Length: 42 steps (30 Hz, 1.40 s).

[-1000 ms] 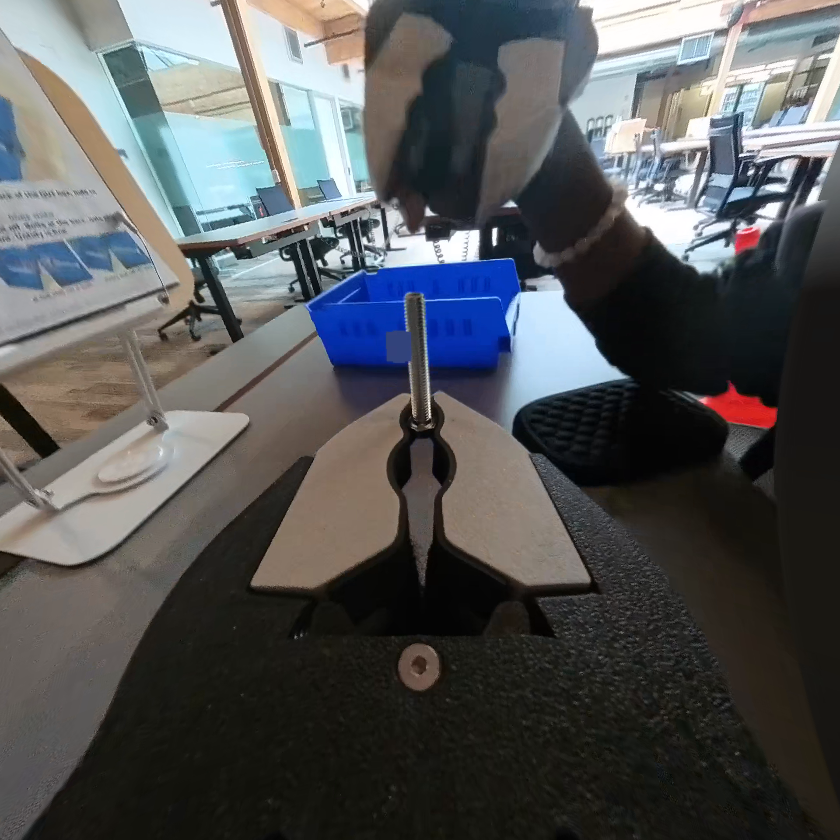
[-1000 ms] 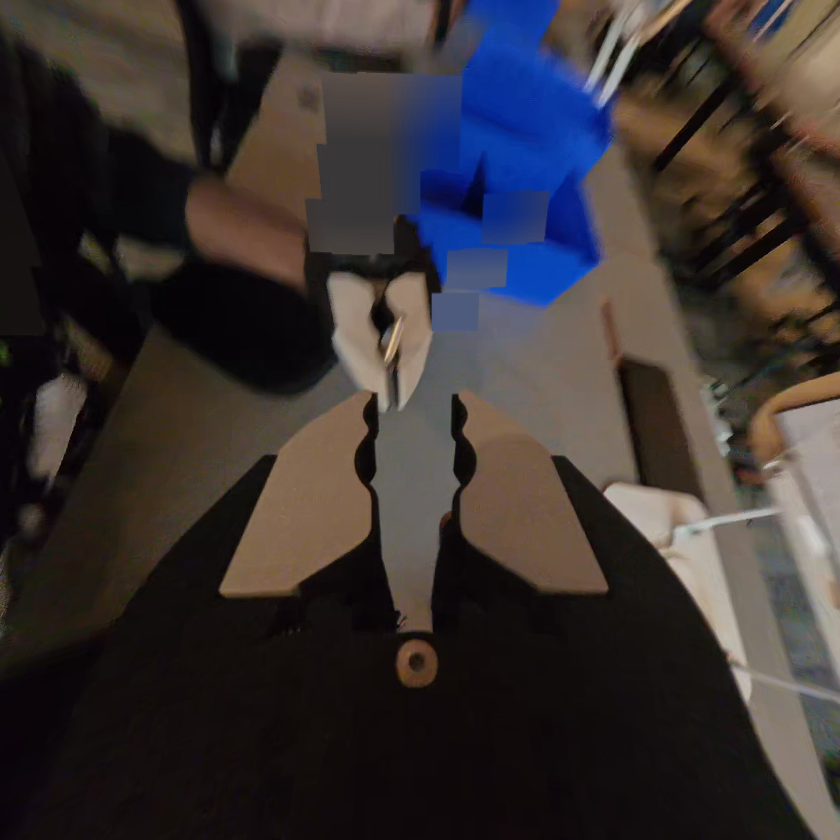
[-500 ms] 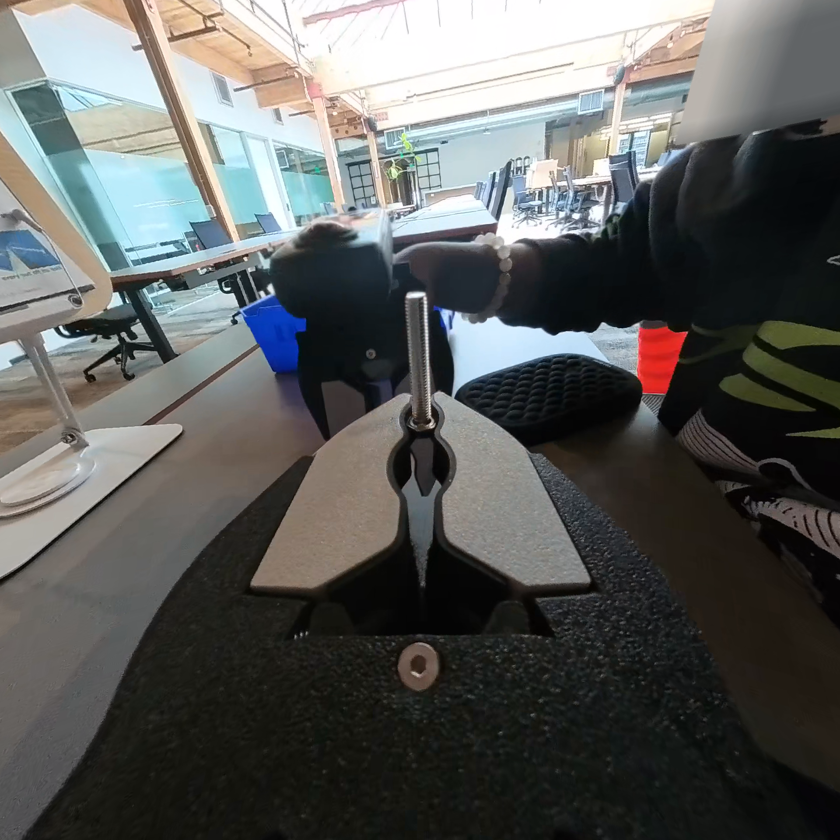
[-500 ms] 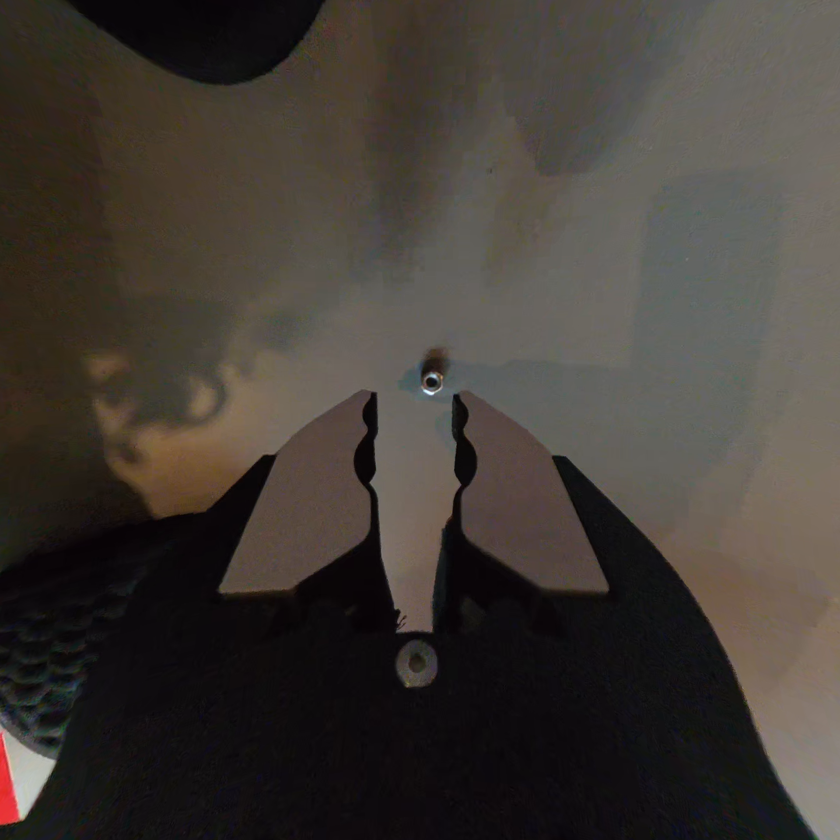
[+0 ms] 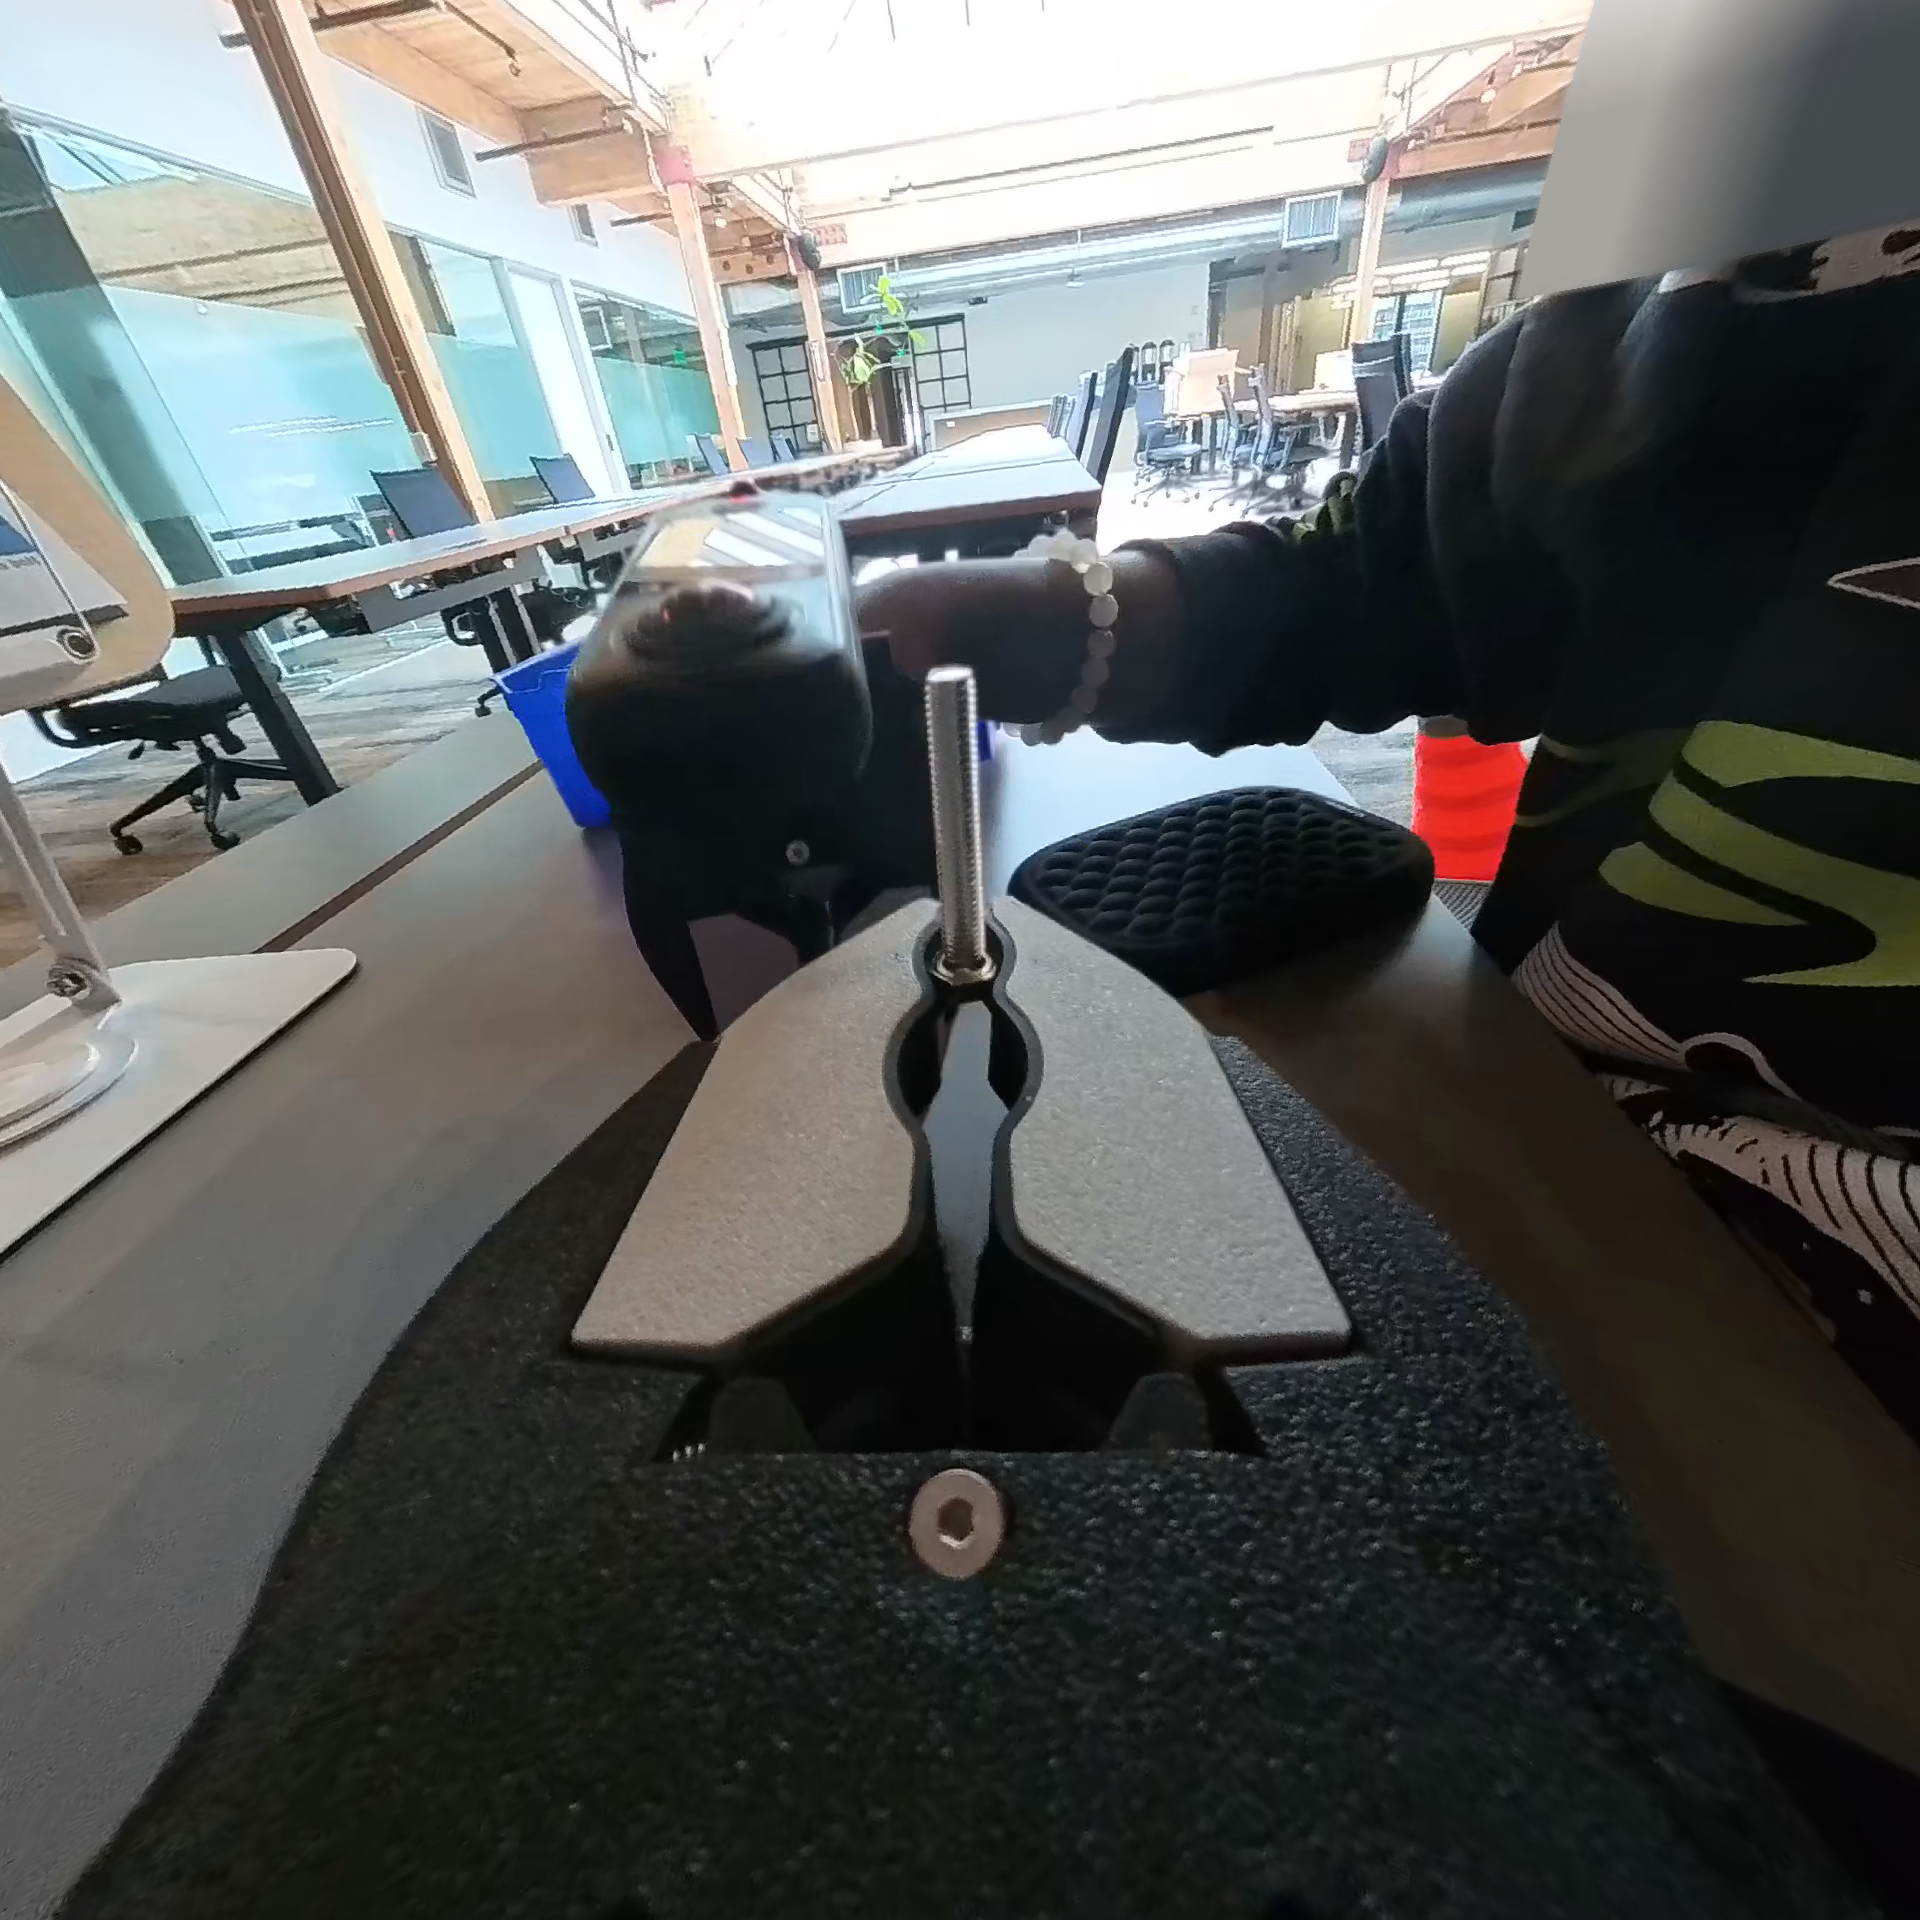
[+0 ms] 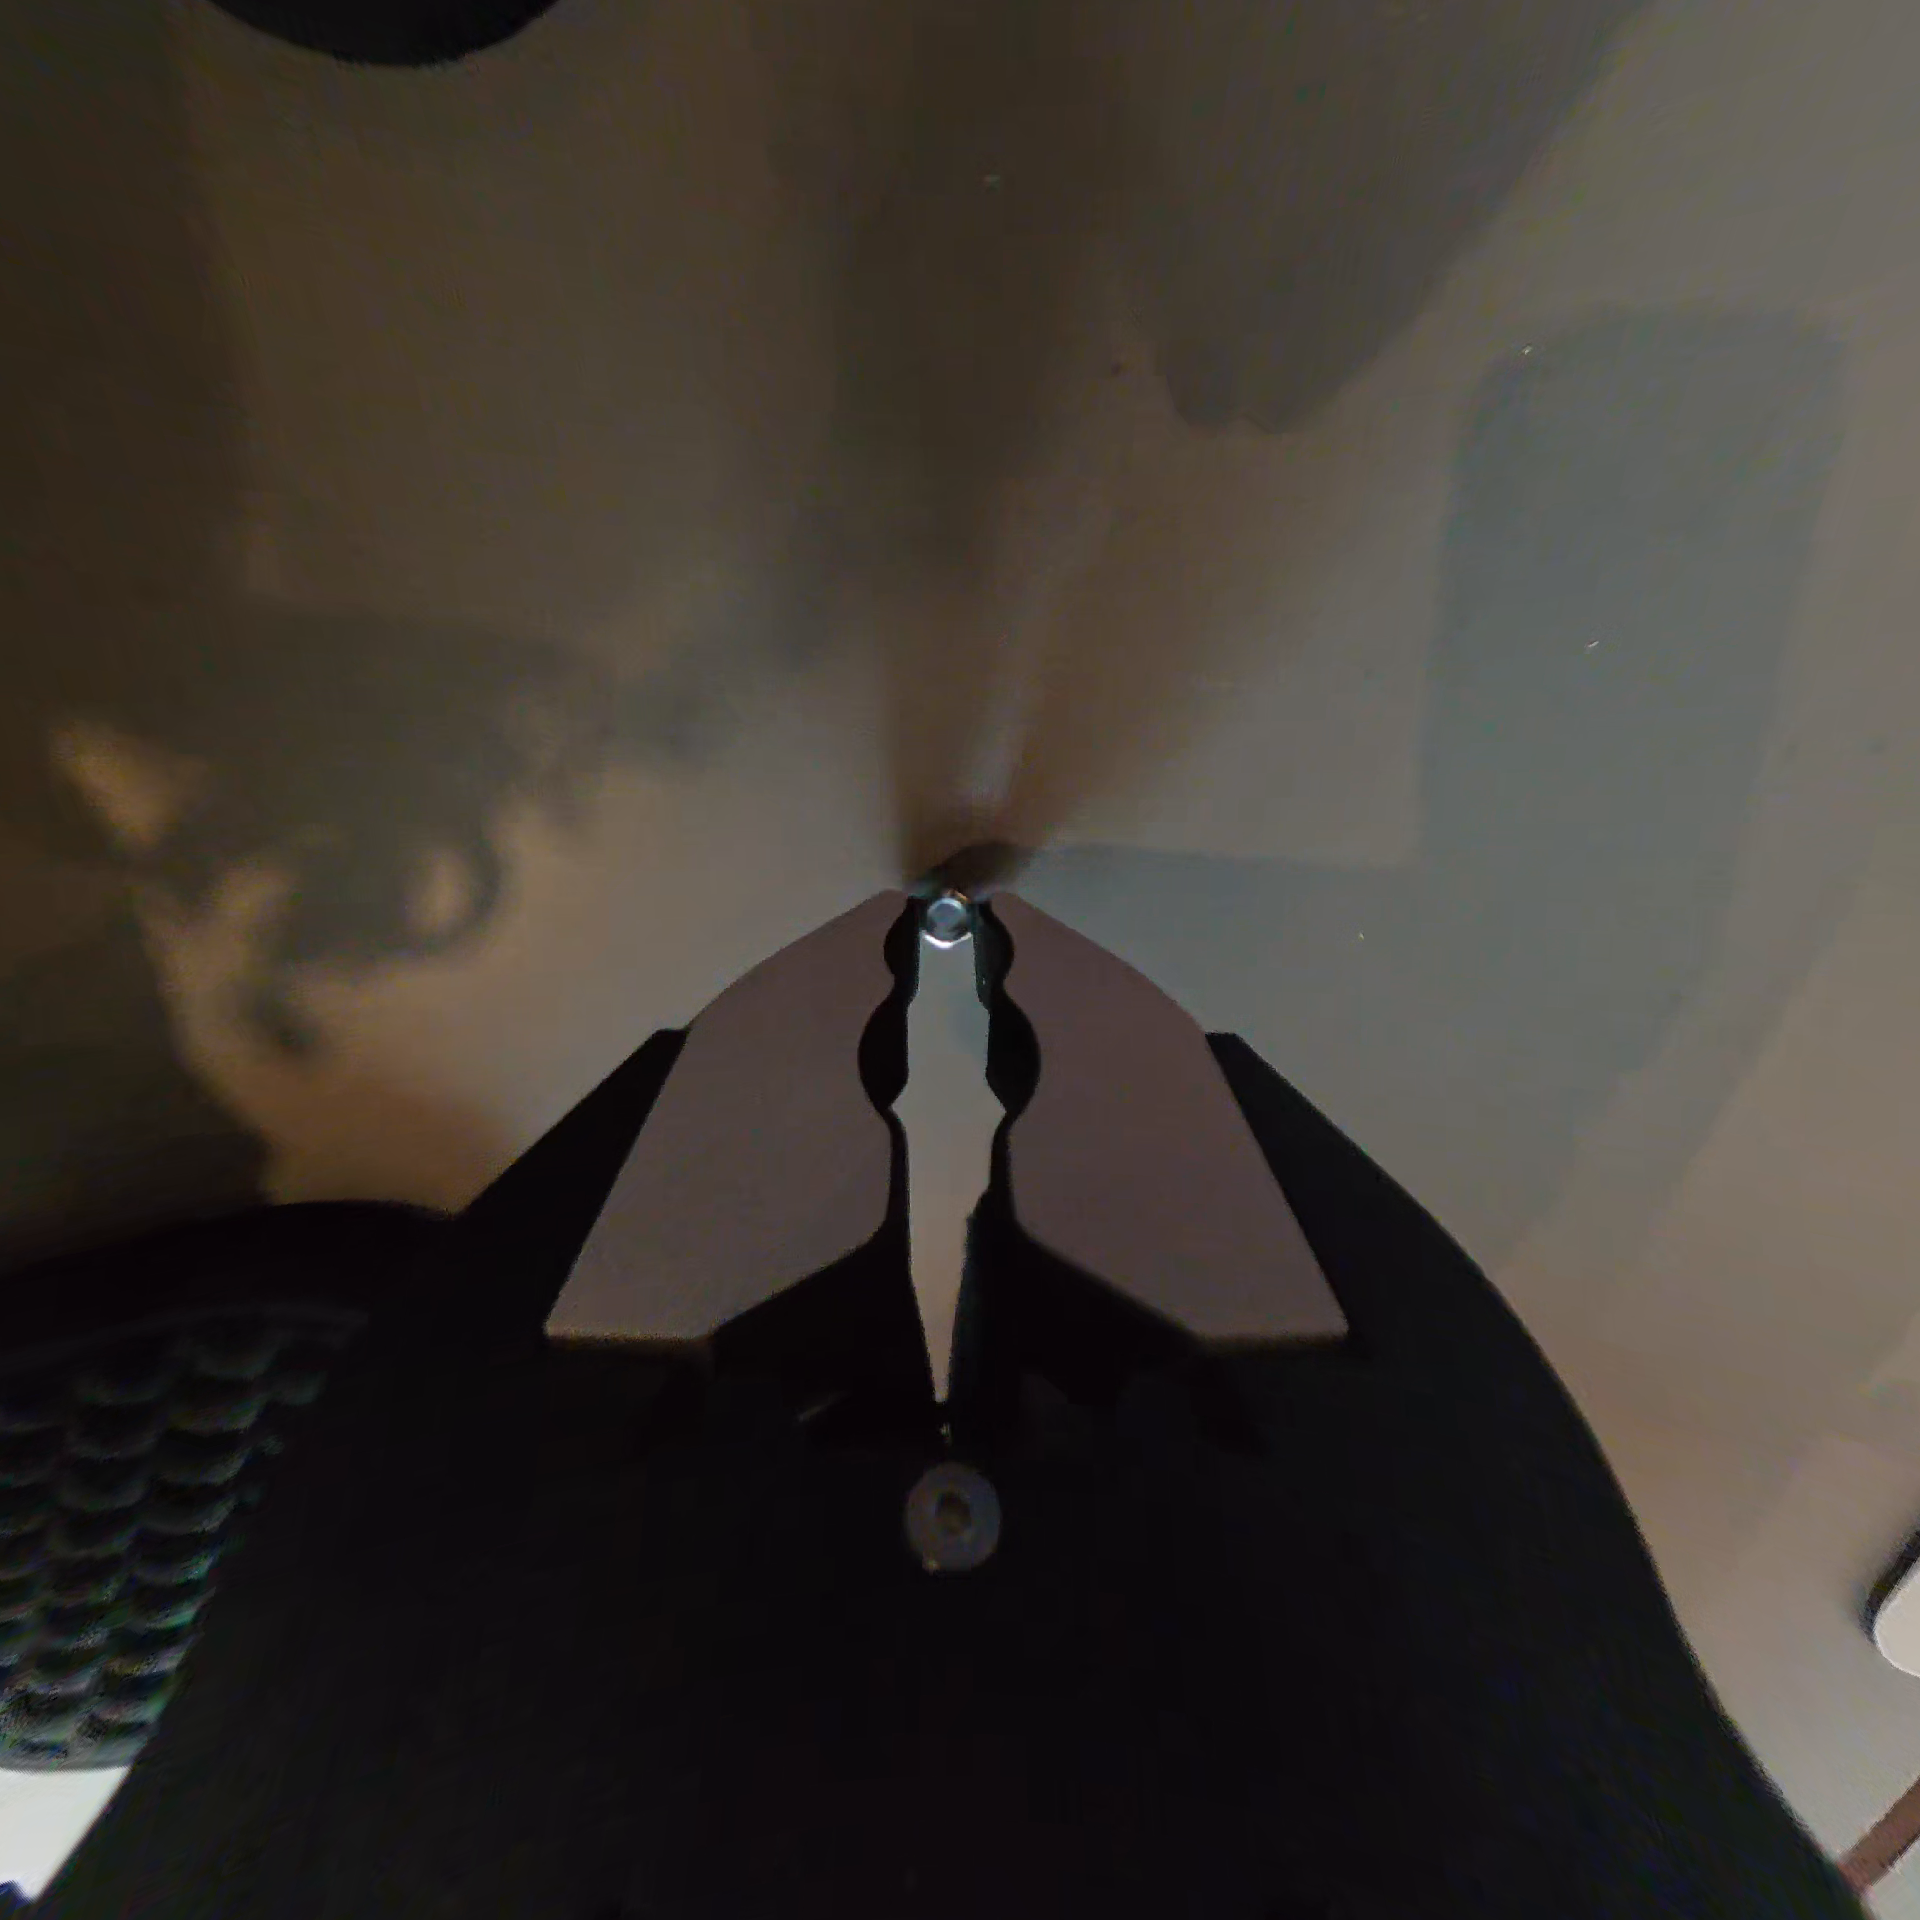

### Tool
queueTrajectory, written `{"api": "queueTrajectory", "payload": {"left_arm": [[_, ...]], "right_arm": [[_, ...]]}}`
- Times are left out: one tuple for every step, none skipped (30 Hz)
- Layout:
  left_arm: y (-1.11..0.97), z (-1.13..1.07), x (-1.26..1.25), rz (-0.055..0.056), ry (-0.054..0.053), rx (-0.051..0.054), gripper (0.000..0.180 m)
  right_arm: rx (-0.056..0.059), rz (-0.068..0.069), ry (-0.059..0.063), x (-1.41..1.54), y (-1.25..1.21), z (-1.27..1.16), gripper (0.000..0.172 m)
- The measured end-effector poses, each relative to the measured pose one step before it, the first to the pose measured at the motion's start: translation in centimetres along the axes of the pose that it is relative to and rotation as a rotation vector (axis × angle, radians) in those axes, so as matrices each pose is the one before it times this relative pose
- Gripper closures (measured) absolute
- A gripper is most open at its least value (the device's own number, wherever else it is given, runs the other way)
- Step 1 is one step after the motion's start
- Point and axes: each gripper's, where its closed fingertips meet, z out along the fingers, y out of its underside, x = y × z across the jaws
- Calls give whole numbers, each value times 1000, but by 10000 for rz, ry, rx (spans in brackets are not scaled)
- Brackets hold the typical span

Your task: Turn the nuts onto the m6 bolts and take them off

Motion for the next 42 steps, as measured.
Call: {"api": "queueTrajectory", "payload": {"left_arm": [[36,75,161,-34,120,20,177],[36,105,195,-27,166,7,177],[-36,149,337,-37,273,54,177],[-113,238,530,-85,427,99,177],[-92,318,719,-104,570,91,177],[-49,415,830,-103,659,59,177],[-16,459,861,-152,719,51,177],[-1,475,875,-208,757,62,177],[53,451,825,-235,760,41,177],[117,406,657,-205,651,-3,176],[141,340,554,-159,556,-25,176],[126,288,474,-158,478,-17,176],[122,264,449,-144,419,-15,176],[223,272,412,-134,359,-61,176],[345,280,283,-74,242,-145,176],[302,234,180,18,132,-186,176],[163,168,166,47,121,-127,176],[71,86,120,11,95,-34,176],[49,25,83,-28,75,6,177],[17,-3,80,-6,67,9,177],[6,-4,72,18,42,5,176],[9,4,93,13,56,2,177],[47,17,118,5,81,-21,177],[75,48,77,-3,63,-45,177],[82,54,53,-7,44,-51,177],[49,29,16,6,12,-31,176],[-12,-10,18,15,5,11,177],[-37,-42,4,-1,-2,39,177],[-43,-37,-8,-7,1,34,177],[-3,-13,1,0,7,10,177],[16,12,17,2,8,-12,176],[33,7,15,1,14,-19,176],[15,11,11,1,10,-13,176],[2,-6,-12,0,-2,6,176],[-13,-19,-26,-13,-14,18,176],[-32,-40,-36,-17,-10,32,176],[-40,-44,-25,-9,-6,39,177],[-32,-27,-21,-5,-14,33,177],[-6,-24,-54,-11,-26,12,177],[10,-3,-31,12,-33,-7,176],[10,0,-25,33,-40,-5,176],[-16,-22,-48,43,-77,17,176]], "right_arm": [[86,-82,26,-101,-18,-550,162],[178,-100,34,-159,-120,-902,162],[245,-195,11,-326,-262,-1254,162],[252,-318,-2,-464,-395,-1530,162],[220,-428,27,-529,-535,-1713,162],[188,-501,33,-592,-697,-1803,162],[161,-598,-48,-731,-889,-1795,162],[189,-683,-93,-817,-1116,-1670,162],[219,-667,-92,-744,-1380,-1451,162],[202,-643,-152,-713,-1539,-1131,162],[165,-678,-173,-628,-1556,-746,162],[115,-716,-225,-556,-1465,-369,162],[37,-693,-281,-437,-1247,-34,162],[-45,-604,-265,-172,-930,207,162],[-129,-454,-246,75,-610,337,162],[-102,-326,-287,142,-465,402,162],[-30,-253,-282,185,-414,398,162],[-18,-200,-297,161,-288,401,162],[-90,-138,-278,144,-115,394,162],[-183,-109,-282,80,81,366,162],[-201,-105,-216,103,171,313,162],[-187,-87,-139,172,191,239,162],[-130,-63,-143,127,132,135,162],[-46,-44,-118,125,24,56,162],[7,-50,-62,153,-74,-16,162],[24,-49,-77,74,-109,-44,162],[52,-37,-26,110,-144,-46,162],[47,-46,-54,23,-112,-15,162],[-16,-18,-62,0,13,53,162],[-61,0,-32,28,130,118,162],[-34,-24,8,46,102,147,162],[1,-23,9,21,67,148,162],[-17,2,12,17,89,126,162],[2,-15,34,28,45,93,162],[93,-14,2,-26,-96,39,162],[67,10,23,18,-73,23,162],[-50,3,67,87,110,14,162],[-60,-3,47,62,140,33,162],[47,14,-2,7,-19,12,162],[75,44,-22,-20,-56,12,162],[41,83,9,28,12,2,162],[52,95,22,22,8,-14,162]]}}
